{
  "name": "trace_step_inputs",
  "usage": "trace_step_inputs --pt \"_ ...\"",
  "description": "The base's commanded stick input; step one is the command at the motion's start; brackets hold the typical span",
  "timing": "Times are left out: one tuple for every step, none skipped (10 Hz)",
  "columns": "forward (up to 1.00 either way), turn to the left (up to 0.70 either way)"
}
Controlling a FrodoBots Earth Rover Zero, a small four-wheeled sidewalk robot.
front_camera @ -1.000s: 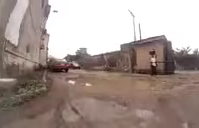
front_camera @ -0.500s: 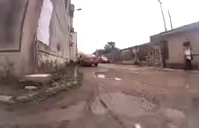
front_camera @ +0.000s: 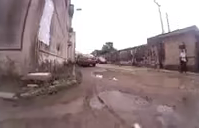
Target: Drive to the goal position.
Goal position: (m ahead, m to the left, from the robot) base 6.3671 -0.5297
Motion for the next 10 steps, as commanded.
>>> trace_step_inputs --pt "0.00 0.00" --pt "0.00 0.00" --pt "0.00 0.00" --pt "0.00 0.00" --pt "0.00 0.00" --pt "0.00 0.00" --pt "1.00 0.15" --pt "1.00 0.27" --pt "1.00 0.27" --pt "1.00 0.27"
